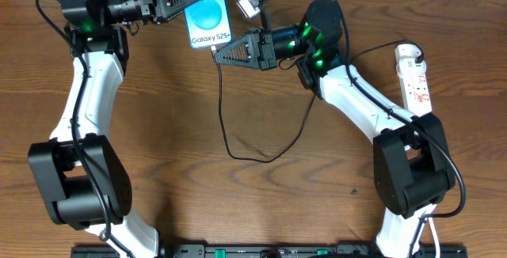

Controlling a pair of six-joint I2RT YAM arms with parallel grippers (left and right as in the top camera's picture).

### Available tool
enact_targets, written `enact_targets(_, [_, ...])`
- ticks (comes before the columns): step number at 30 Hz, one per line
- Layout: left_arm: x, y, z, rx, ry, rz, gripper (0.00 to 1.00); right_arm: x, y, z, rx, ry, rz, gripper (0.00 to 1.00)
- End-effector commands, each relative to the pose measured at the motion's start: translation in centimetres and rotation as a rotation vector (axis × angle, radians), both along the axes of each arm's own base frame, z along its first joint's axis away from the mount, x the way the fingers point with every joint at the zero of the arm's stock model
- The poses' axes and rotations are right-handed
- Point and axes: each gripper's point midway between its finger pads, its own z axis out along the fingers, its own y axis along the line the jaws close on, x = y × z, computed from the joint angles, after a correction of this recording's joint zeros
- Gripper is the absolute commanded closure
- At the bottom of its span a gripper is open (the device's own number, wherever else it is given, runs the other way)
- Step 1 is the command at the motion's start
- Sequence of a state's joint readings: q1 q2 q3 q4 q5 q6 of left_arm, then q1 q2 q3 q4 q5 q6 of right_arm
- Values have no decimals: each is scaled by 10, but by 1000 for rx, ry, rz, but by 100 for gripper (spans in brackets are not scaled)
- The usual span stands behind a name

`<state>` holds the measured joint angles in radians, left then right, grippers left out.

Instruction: Plug charger to phone and switch on socket

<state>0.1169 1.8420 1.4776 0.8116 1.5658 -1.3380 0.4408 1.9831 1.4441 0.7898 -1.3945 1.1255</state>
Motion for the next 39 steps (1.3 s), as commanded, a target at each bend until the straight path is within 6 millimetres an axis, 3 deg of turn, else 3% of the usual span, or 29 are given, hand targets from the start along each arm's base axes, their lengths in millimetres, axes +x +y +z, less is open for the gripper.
enact_targets(1, [-6,-1,11,7,-39,-6,93,7,1,1,7,12,-39,99])
enact_targets(16, [-6,-1,11,7,-39,-6,93,20,4,4,24,27,-117,99])
enact_targets(34, [-5,-1,3,7,-36,-4,93,17,3,7,29,25,-103,99])
enact_targets(39, [-2,12,3,8,-38,25,93,11,2,-7,-11,33,-58,99])
